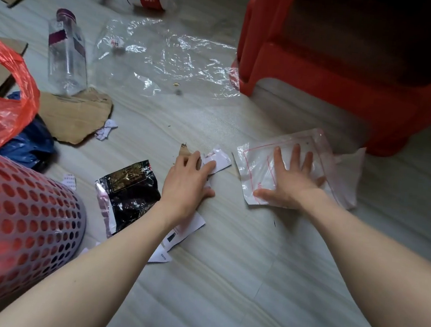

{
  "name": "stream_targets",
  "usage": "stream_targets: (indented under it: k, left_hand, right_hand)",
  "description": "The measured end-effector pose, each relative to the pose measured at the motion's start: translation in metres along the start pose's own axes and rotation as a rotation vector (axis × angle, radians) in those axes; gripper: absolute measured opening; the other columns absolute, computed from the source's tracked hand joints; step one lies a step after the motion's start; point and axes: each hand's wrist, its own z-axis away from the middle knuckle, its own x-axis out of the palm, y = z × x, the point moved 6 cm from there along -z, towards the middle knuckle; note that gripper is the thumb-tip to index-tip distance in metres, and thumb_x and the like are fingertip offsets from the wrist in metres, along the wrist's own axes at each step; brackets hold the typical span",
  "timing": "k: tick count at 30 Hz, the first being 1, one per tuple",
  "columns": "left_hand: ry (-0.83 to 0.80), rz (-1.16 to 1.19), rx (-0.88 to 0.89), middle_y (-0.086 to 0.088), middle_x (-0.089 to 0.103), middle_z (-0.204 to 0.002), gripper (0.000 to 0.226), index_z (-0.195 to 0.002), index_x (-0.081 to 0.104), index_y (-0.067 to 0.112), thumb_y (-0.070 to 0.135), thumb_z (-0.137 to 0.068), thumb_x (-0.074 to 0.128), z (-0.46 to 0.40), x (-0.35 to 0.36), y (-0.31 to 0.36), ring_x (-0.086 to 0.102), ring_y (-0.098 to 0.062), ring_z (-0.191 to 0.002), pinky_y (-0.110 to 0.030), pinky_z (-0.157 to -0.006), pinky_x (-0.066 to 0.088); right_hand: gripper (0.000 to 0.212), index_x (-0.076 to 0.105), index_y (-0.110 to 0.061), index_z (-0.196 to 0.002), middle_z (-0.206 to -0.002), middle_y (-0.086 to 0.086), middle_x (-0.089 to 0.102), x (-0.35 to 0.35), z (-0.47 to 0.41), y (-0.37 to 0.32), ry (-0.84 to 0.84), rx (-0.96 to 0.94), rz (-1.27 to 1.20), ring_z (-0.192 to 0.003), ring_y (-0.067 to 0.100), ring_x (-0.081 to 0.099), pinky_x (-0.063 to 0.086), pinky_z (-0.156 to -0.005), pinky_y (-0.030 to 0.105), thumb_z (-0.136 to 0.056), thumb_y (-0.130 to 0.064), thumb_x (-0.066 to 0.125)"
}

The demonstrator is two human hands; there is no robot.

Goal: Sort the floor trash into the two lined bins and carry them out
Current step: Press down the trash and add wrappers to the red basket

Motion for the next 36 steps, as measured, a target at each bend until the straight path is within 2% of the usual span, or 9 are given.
stream_targets:
  k: [4,11,15,20,28,30,31,32,36]
  left_hand:
    - [0.065,-0.048,0.065,-0.013,0.041,-0.132,0.038,-0.128,0.047,0.014,0.007,-0.09,0.045,0.004,0.001,0.005,0.037,-0.034,-0.124,-0.035,-0.065,0.038]
    - [0.089,0.217,0.024,-0.002,0.056,-0.126,0.048,-0.122,0.054,0.021,-0.002,-0.08,0.044,0.034,-0.019,0.0,0.054,-0.029,-0.109,-0.029,-0.073,0.037]
    - [0.221,0.344,-0.001,-0.003,0.063,-0.122,0.052,-0.12,0.059,0.018,-0.01,-0.079,0.043,0.037,-0.05,0.0,0.059,-0.029,-0.107,-0.035,-0.083,0.047]
    - [0.209,0.457,0.017,-0.009,0.07,-0.105,0.028,-0.12,0.057,0.018,0.011,-0.093,0.051,0.058,-0.06,0.0,0.06,-0.034,-0.099,-0.034,-0.078,0.042]
    - [0.432,0.424,0.011,-0.01,0.07,-0.103,0.028,-0.12,0.057,0.024,0.02,-0.092,0.052,0.101,-0.129,-0.018,0.06,-0.036,-0.096,-0.036,-0.073,0.044]
    - [0.556,0.421,0.023,-0.011,0.071,-0.101,0.029,-0.119,0.059,0.024,0.018,-0.091,0.053,0.119,-0.168,-0.03,0.062,-0.037,-0.093,-0.042,-0.076,0.048]
    - [0.622,0.442,0.032,-0.01,0.072,-0.101,0.029,-0.118,0.06,0.024,0.016,-0.09,0.054,0.13,-0.189,-0.038,0.064,-0.036,-0.092,-0.042,-0.076,0.05]
    - [0.677,0.468,0.04,-0.008,0.072,-0.101,0.029,-0.117,0.061,0.023,0.014,-0.09,0.054,0.139,-0.207,-0.044,0.066,-0.034,-0.09,-0.041,-0.075,0.051]
    - [0.846,0.544,-0.018,-0.006,0.07,-0.088,0.03,-0.108,0.066,0.019,0.003,-0.087,0.051,0.186,-0.26,-0.085,0.064,-0.03,-0.079,-0.03,-0.067,0.047]
  right_hand:
    - [0.113,-0.023,-0.031,-0.146,-0.15,0.007,-0.037,0.0,0.0,-0.001,0.003,0.007,-0.004,-0.139,0.039,-0.028,0.006,-0.103,0.073,-0.075,-0.067,0.058]
    - [0.11,-0.006,-0.033,-0.15,-0.156,0.002,-0.024,-0.009,0.002,-0.003,0.093,0.04,-0.196,-0.144,0.032,-0.02,0.005,-0.11,0.067,-0.074,-0.052,0.071]
    - [0.078,0.021,-0.028,-0.148,-0.159,0.006,0.005,-0.011,0.012,-0.007,0.234,0.049,-0.165,-0.145,0.031,0.011,0.025,-0.112,0.052,-0.084,-0.047,0.06]
    - [0.031,0.058,-0.013,-0.121,-0.124,0.014,0.058,-0.008,0.051,-0.025,0.406,-0.017,0.072,-0.115,0.031,0.056,0.046,-0.087,0.034,-0.097,-0.028,0.045]
    - [0.02,0.072,-0.017,-0.097,-0.119,0.018,0.063,-0.065,0.106,-0.065,0.542,-0.168,-0.474,-0.115,0.036,0.056,0.043,-0.088,0.037,-0.089,-0.026,0.057]
    - [0.022,0.066,-0.01,-0.078,-0.094,0.032,0.053,-0.093,0.128,-0.094,0.597,-0.225,-0.588,-0.098,0.048,0.054,0.04,-0.072,0.035,-0.087,-0.028,0.058]
    - [0.026,0.059,-0.009,-0.07,-0.078,0.028,0.043,-0.107,0.142,-0.111,0.622,-0.26,-0.634,-0.078,0.016,0.033,0.036,-0.067,0.035,-0.086,-0.03,0.058]
    - [0.03,0.054,-0.008,-0.067,-0.072,0.021,0.039,-0.119,0.156,-0.125,0.641,-0.298,-0.683,-0.077,0.014,0.048,0.034,-0.065,0.034,-0.085,-0.031,0.057]
    - [0.034,0.067,0.002,-0.082,-0.077,0.024,0.057,-0.157,0.209,-0.181,0.703,-0.448,-0.873,-0.074,0.02,0.048,0.032,-0.064,0.028,-0.079,-0.027,0.05]
